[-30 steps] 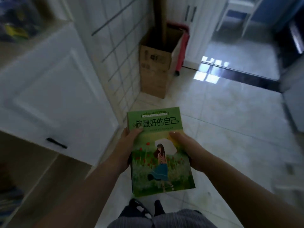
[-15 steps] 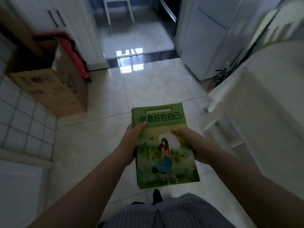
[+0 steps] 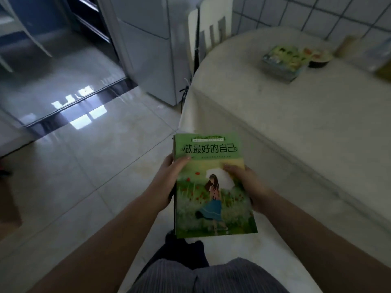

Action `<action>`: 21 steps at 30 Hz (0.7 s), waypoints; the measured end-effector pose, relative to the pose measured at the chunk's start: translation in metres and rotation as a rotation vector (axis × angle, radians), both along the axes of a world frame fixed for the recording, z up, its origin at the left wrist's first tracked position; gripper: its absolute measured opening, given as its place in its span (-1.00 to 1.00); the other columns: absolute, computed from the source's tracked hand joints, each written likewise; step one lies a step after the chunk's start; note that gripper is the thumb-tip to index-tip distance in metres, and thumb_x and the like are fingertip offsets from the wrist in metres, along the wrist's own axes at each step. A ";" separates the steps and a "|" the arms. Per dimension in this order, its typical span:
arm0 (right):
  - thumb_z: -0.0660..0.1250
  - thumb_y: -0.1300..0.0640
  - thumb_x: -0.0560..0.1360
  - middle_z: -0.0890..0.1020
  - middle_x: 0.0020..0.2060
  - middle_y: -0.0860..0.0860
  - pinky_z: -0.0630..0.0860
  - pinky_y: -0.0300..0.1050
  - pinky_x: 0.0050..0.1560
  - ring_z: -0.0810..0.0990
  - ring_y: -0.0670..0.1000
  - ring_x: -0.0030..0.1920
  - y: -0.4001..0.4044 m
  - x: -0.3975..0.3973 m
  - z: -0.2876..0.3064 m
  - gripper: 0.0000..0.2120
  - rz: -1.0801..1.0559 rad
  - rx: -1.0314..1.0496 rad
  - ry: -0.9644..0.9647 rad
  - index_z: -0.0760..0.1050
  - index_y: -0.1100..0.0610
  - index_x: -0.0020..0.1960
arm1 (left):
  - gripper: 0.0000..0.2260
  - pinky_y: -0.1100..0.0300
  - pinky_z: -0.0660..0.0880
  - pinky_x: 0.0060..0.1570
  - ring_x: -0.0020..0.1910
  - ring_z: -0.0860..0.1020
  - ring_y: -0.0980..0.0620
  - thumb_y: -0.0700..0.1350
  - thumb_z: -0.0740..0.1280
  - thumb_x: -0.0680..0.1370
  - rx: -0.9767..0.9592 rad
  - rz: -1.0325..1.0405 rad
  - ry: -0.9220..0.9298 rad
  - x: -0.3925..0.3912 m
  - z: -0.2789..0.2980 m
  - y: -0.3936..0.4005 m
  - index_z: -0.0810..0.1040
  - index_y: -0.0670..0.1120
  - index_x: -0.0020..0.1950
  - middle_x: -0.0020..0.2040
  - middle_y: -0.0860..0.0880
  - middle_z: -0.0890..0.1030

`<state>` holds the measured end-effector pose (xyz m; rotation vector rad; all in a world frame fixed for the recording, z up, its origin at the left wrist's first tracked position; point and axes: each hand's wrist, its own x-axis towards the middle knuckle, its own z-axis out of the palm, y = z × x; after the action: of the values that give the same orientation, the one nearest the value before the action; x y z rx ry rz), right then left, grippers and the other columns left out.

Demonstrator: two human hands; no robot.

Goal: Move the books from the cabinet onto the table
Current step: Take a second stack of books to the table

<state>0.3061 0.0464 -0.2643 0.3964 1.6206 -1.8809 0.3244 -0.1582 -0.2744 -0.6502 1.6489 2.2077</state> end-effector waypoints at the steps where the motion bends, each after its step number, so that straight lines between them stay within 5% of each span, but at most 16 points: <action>1: 0.29 0.03 0.52 0.70 -0.02 0.13 0.63 -0.02 -0.23 0.70 0.14 -0.09 0.008 -0.006 0.001 -0.75 -0.042 0.009 -0.004 0.50 0.03 0.18 | -0.58 -0.14 0.56 0.06 0.03 0.65 -0.15 0.00 0.35 0.51 -0.011 -0.028 0.013 -0.012 0.001 0.007 0.40 -0.07 0.33 0.10 -0.16 0.65; 5: 0.31 0.01 0.50 0.69 -0.02 0.14 0.62 -0.05 -0.24 0.69 0.15 -0.11 0.040 -0.042 0.006 -0.69 -0.229 0.037 0.002 0.49 0.07 0.22 | -0.51 -0.18 0.52 0.14 0.08 0.64 -0.11 0.07 0.38 0.45 -0.049 -0.251 0.045 -0.075 0.005 0.035 0.40 0.05 0.35 0.12 -0.09 0.65; 10: 0.30 0.04 0.51 0.69 -0.06 0.13 0.61 -0.07 -0.29 0.69 0.12 -0.14 0.076 -0.087 0.021 -0.77 -0.433 0.058 0.031 0.52 0.05 0.14 | -0.66 0.06 0.58 -0.09 -0.05 0.67 0.03 0.04 0.32 0.52 -0.087 -0.499 0.070 -0.146 0.017 0.067 0.41 0.23 0.29 0.01 0.02 0.69; 16: 0.29 0.04 0.51 0.67 0.00 0.16 0.59 -0.02 -0.18 0.66 0.18 -0.04 0.117 -0.119 0.018 -0.80 -0.643 0.074 0.041 0.52 0.02 0.12 | -0.61 -0.03 0.57 0.01 0.07 0.62 -0.04 0.06 0.33 0.51 -0.121 -0.736 0.051 -0.209 0.015 0.111 0.44 0.07 0.33 0.10 -0.06 0.65; 21: 0.31 -0.01 0.50 0.68 0.02 0.19 0.62 0.05 -0.11 0.67 0.22 -0.02 0.154 -0.141 0.011 -0.68 -0.777 0.046 -0.012 0.51 0.07 0.22 | -0.59 0.00 0.57 0.01 0.08 0.61 -0.04 0.02 0.35 0.51 -0.117 -0.826 0.017 -0.251 0.012 0.158 0.42 0.13 0.35 0.09 -0.04 0.66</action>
<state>0.1650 0.2007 -0.2535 1.1880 1.6318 -2.3656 0.0736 -0.0003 -0.2621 0.0521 1.6496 1.5240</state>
